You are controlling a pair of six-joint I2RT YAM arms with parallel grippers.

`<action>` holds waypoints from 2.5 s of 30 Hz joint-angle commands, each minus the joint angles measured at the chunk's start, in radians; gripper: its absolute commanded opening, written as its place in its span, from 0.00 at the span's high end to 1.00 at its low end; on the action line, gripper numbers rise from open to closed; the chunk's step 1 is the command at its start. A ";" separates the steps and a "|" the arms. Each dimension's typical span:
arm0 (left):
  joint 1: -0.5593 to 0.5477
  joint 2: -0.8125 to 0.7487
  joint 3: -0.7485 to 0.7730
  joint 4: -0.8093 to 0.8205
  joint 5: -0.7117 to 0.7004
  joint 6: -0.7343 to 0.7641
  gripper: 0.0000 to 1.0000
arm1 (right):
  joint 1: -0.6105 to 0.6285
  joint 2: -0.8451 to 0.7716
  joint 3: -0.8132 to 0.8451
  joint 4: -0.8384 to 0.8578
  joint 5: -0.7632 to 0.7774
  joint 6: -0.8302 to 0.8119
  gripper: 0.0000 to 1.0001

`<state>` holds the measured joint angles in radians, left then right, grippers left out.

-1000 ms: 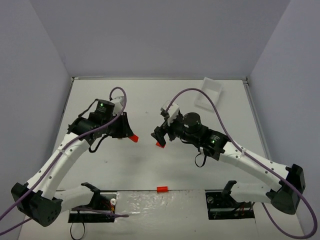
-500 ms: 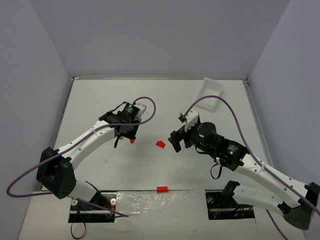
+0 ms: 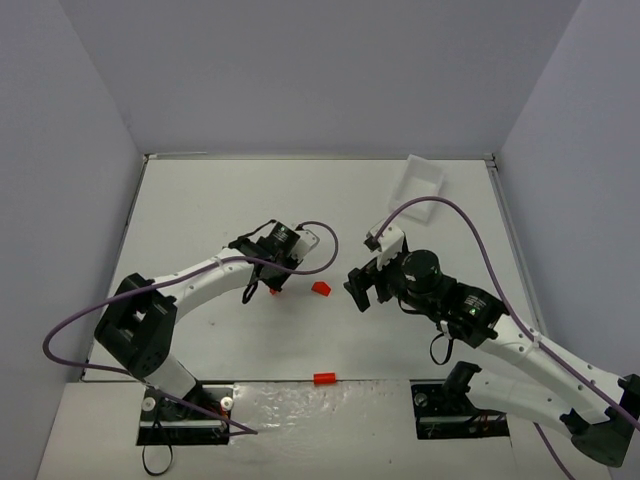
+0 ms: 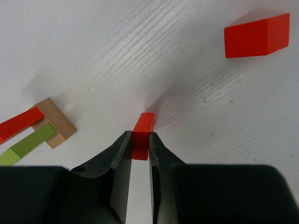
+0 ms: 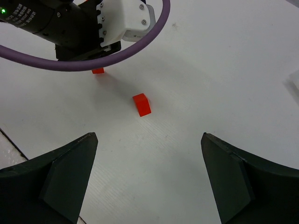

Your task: Build the wood block tower

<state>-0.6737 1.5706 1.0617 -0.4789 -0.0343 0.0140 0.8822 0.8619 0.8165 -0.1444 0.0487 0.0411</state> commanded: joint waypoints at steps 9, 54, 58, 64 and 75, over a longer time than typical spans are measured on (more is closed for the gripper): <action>-0.006 -0.044 -0.048 0.194 0.079 0.077 0.99 | -0.010 0.032 0.016 0.031 0.015 -0.027 0.08; -0.071 -0.292 0.009 -0.072 -0.272 -0.867 0.32 | -0.034 -0.043 0.030 0.013 0.177 0.048 0.00; -0.125 -0.267 0.000 -0.124 -0.309 -1.066 0.25 | -0.037 -0.079 0.030 -0.008 0.262 0.048 0.00; -0.158 -0.165 0.034 -0.148 -0.320 -1.223 0.22 | -0.037 -0.126 0.013 -0.034 0.292 0.037 0.00; -0.156 -0.027 0.098 -0.176 -0.355 -1.380 0.32 | -0.037 -0.186 -0.008 -0.057 0.235 -0.001 0.00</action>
<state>-0.8253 1.5399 1.0942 -0.6477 -0.3487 -1.2788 0.8505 0.6873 0.8089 -0.2369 0.2891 0.0645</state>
